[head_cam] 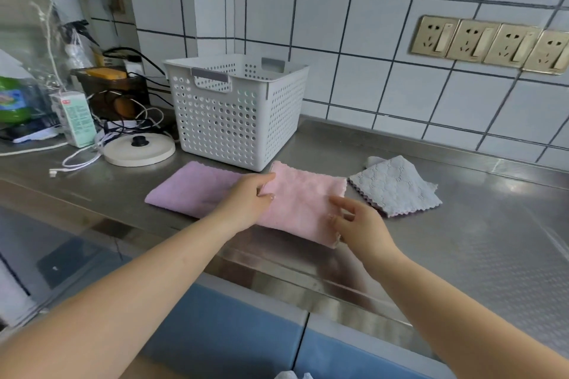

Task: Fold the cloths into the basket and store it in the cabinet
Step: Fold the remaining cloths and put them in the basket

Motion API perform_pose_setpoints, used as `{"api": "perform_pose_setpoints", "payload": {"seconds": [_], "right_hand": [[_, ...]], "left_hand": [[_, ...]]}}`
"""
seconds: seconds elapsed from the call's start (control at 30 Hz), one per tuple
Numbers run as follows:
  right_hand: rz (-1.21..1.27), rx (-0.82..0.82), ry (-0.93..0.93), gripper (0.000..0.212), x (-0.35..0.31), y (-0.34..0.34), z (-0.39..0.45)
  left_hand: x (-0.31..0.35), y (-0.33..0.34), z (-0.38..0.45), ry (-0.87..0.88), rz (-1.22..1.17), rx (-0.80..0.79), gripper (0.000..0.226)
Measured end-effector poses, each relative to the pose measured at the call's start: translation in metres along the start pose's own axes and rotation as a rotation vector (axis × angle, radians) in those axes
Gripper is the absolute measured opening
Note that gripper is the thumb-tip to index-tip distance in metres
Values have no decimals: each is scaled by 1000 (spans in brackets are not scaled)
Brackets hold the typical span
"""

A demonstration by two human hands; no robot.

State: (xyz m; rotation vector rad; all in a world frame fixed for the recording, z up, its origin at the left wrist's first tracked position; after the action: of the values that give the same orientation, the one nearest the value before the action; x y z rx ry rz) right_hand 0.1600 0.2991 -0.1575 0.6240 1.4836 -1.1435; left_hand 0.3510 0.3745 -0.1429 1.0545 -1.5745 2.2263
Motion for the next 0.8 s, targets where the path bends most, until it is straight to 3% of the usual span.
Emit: {"api": "perform_pose_setpoints", "payload": {"seconds": [0.13,0.33,0.8], "right_hand": [[234,-24,57,38,-21,61,18],[301,-99,55,30,-51,141,43],[175,-115,63,30,-37,186,54]], "left_hand": [[-40,-59,7,-52,20,53,48],[-99,-122,24,-108,98,80,49],[-158,-115,36,-163,117,4,50]]}}
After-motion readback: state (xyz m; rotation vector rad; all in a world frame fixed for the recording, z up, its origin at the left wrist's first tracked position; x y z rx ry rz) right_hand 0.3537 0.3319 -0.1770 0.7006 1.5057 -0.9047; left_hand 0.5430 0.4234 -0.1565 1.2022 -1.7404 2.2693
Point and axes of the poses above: each hand's wrist, its own z-axis towards the middle knuckle, its own y-axis out of the palm, x = y × z, the point moved 6 cm from there along z, towards the middle knuckle, and after that the axes turned 11 degrees about z, right-handed, at the moved point
